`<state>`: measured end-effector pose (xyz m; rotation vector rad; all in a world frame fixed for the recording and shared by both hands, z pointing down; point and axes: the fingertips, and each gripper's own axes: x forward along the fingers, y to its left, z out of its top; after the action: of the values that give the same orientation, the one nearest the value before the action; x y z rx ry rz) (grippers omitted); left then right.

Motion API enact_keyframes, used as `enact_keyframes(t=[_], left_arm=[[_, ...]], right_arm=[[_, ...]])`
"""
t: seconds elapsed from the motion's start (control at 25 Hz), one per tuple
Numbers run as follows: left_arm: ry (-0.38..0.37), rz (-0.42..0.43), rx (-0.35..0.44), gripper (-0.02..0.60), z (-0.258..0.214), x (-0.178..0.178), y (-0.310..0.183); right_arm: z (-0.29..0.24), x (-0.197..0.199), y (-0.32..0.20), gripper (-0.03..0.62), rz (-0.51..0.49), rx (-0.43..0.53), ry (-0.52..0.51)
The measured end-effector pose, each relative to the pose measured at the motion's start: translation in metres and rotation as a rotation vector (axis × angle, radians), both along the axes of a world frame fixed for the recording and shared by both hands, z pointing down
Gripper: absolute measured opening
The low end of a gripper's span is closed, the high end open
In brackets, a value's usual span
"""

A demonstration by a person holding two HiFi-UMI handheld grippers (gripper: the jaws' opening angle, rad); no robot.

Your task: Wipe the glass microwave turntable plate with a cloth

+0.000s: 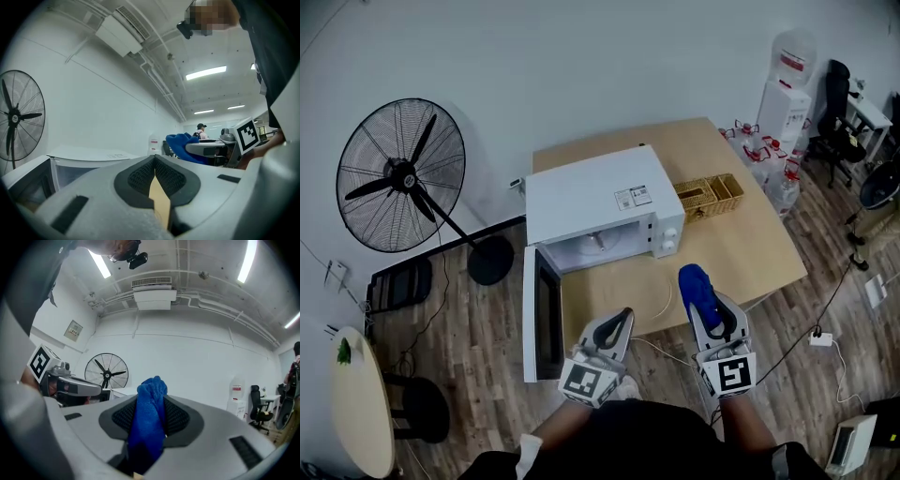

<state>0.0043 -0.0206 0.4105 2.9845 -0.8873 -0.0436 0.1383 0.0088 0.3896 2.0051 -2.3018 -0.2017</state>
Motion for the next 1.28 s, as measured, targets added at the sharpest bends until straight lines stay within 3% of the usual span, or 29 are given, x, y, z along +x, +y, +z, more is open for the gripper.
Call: enact_keyframes(t=[0.52,0.92,1.12,1.28], left_arm=[[0.029,-0.087,-0.03,0.002,0.004,-0.023,-0.057],[-0.03,-0.212,-0.092,0.002,0.037,-0.028,-0.091],[-0.088,-0.275,-0.128,0.002,0.058,-0.036,-0.102],[-0.094,-0.298,-0.157,0.002,0.068,-0.039,-0.109]], right_arm=[[0.036,-0.03,-0.081,0.138,-0.121,-0.079,-0.04],[0.09,-0.052,-0.137,0.138,-0.321,-0.219,-0.056],[0.122,-0.071,-0.157,0.138,-0.39,-0.291,-0.053],[0.149,-0.083,-0.167,0.138,-0.431,-0.353,-0.035]])
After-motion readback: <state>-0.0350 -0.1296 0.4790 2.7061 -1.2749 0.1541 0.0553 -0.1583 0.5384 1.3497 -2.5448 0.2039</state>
